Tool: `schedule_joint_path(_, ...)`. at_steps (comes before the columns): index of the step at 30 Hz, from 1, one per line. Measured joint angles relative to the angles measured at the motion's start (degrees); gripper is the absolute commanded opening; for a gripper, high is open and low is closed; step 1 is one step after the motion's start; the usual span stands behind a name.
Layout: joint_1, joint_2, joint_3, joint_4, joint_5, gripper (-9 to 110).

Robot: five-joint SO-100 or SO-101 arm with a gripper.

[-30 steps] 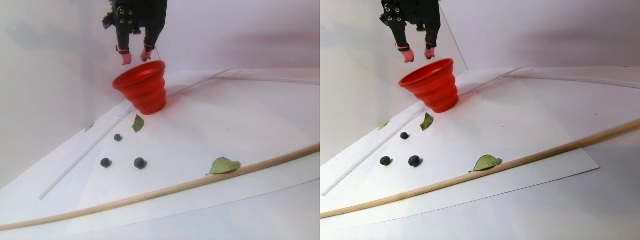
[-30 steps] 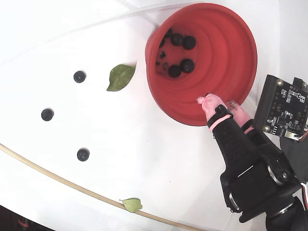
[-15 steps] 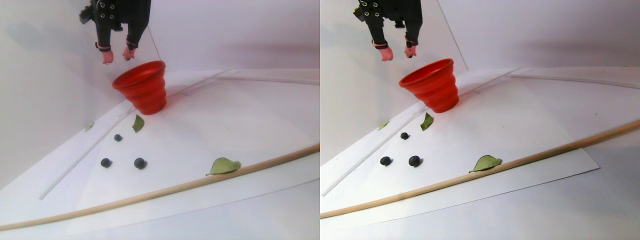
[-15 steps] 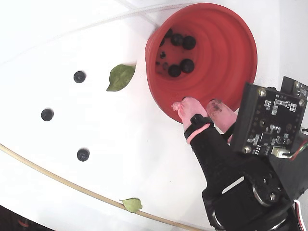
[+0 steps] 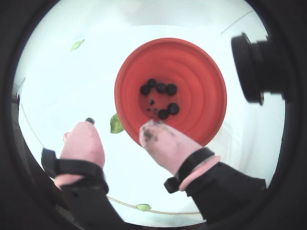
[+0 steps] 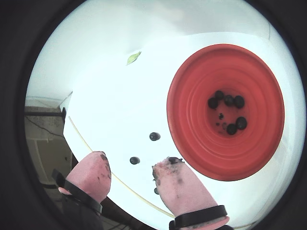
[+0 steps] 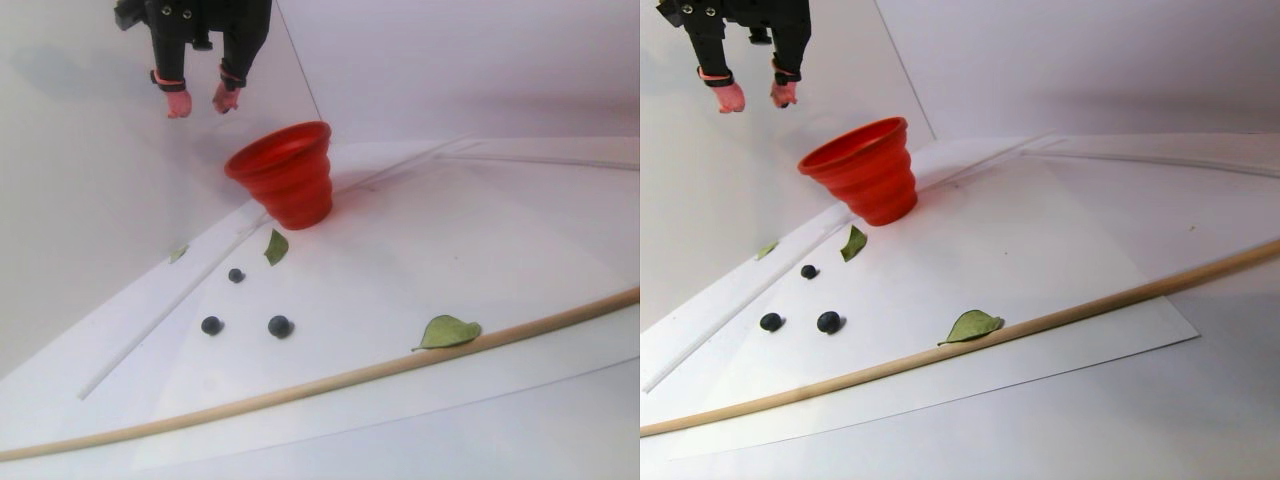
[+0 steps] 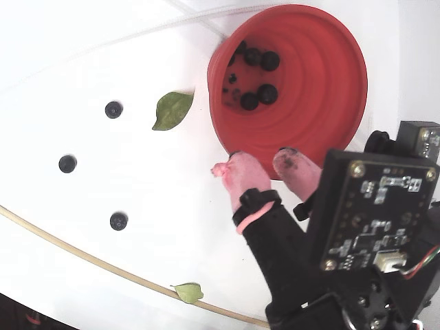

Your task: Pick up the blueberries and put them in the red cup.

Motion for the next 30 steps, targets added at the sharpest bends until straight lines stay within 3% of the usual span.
schedule_joint_path(17, -4.4, -6.4, 2.1, -0.3, -1.8, 17)
schedule_joint_path(30, -6.0, -19.5, 5.8, -11.6, -3.8, 17)
